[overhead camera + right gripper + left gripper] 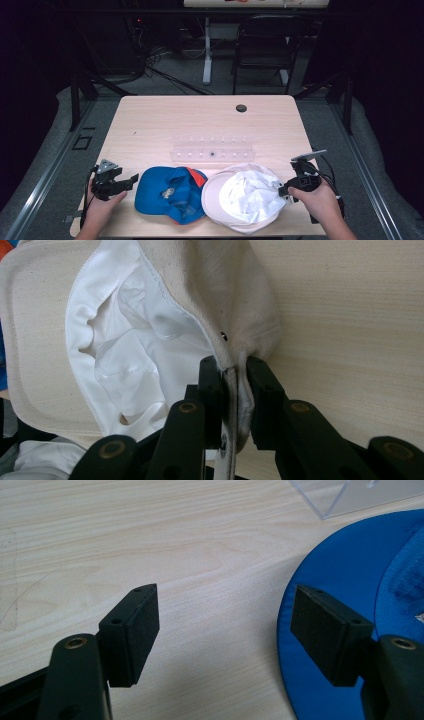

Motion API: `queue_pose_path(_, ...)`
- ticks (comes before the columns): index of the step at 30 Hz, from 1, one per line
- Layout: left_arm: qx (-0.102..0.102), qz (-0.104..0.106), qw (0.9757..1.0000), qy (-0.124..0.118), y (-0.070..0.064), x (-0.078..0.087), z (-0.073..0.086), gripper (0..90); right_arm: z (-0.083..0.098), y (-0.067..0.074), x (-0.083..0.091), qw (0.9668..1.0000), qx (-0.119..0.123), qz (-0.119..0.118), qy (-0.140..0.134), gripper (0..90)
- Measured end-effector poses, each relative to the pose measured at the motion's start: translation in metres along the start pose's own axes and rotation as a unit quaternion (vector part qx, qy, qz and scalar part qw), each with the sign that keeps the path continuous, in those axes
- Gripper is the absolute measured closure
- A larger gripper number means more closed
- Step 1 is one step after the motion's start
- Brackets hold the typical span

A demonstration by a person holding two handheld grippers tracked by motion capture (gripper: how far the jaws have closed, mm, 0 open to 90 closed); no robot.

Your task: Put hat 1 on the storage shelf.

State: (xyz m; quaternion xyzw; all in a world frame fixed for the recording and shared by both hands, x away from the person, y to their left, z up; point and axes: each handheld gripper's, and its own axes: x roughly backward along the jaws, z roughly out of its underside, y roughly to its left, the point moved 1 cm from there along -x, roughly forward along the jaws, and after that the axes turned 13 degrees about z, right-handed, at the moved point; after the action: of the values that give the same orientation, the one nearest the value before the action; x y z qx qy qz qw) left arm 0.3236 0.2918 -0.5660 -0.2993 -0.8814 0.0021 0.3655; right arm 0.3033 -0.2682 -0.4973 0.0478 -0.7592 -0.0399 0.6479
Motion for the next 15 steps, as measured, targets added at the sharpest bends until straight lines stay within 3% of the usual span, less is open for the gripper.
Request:
queue_pose_path(4,0.000,0.000,1.0000,-0.001,0.0001,0.0001,-0.0001,28.3,-0.0023,-0.0003,0.0040,0.9999,0.010,-0.001,0.011,80.2)
queue_pose_path(5,0.000,0.000,1.0000,-0.001,0.0001,0.0001,-0.0001,28.3,-0.0030,0.0030,0.0042,1.0000,-0.006,-0.005,0.000,80.4)
queue_pose_path(6,0.000,0.000,1.0000,-0.001,0.0001,0.0001,-0.0001,28.3,-0.0030,0.0030,0.0042,1.0000,-0.006,-0.005,0.000,80.4)
queue_pose_path(7,0.001,0.000,1.0000,-0.002,0.0002,0.0002,-0.0001,28.3,-0.0041,0.0022,0.0057,1.0000,0.005,-0.005,0.006,80.5)
queue_pose_path(8,0.001,0.000,1.0000,-0.002,0.0002,0.0003,-0.0001,28.3,-0.0048,0.0014,0.0063,0.9997,-0.011,-0.016,0.017,80.7)
queue_pose_path(12,0.001,0.000,1.0000,-0.002,0.0004,0.0007,-0.0001,28.3,-0.0061,0.0040,0.0074,0.9997,-0.008,-0.012,0.019,80.9)
queue_pose_path(13,0.001,0.000,1.0000,-0.002,0.0004,0.0008,-0.0002,28.3,-0.0071,0.0033,0.0090,0.9995,0.007,-0.008,0.031,80.9)
queue_pose_path(15,0.001,0.000,1.0000,-0.002,0.0004,0.0008,-0.0002,28.3,-0.0074,0.0054,0.0094,0.9997,-0.004,-0.007,0.021,80.8)
